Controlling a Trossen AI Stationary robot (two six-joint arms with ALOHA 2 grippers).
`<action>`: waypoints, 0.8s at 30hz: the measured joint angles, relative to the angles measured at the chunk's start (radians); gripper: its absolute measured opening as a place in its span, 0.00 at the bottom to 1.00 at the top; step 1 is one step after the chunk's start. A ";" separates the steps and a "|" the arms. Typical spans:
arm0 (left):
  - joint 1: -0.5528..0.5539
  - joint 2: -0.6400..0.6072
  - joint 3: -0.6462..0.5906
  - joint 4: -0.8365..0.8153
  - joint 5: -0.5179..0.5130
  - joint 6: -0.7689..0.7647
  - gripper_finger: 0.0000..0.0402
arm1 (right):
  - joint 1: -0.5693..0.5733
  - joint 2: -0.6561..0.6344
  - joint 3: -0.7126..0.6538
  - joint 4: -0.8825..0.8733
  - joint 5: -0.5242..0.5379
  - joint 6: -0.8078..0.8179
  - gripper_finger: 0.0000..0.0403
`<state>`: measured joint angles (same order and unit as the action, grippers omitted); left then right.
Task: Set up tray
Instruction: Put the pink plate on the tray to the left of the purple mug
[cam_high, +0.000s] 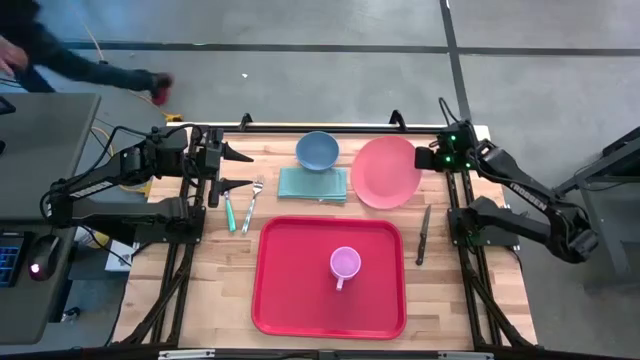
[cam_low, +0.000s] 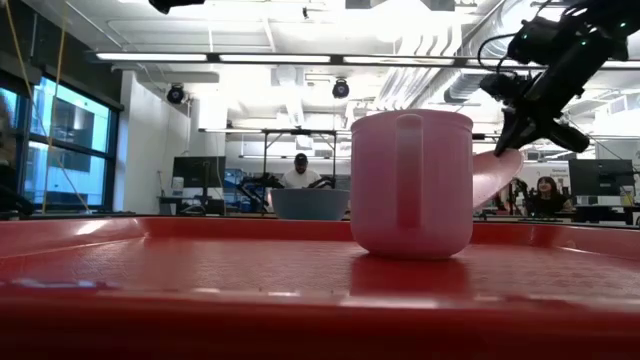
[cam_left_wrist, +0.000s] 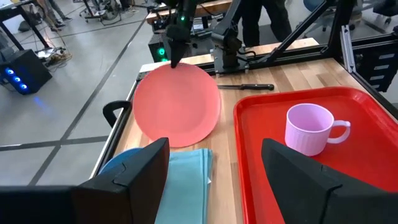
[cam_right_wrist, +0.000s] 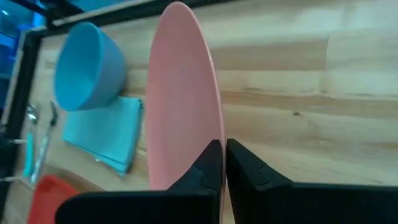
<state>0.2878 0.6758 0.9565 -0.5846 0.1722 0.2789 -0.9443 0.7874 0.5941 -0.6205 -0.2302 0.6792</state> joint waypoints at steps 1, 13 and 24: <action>0.000 0.000 0.000 0.000 0.000 0.000 0.71 | 0.000 -0.012 0.000 0.006 0.000 0.001 0.00; 0.000 0.000 0.000 0.000 0.000 -0.027 0.71 | 0.000 -0.135 0.000 0.193 -0.009 0.041 0.00; 0.000 0.000 0.000 0.002 0.000 -0.052 0.71 | 0.051 -0.145 0.001 0.527 -0.133 0.151 0.00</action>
<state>0.2878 0.6762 0.9565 -0.5825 0.1719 0.2268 -0.8932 0.6426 0.5953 -0.0934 -0.3632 0.8305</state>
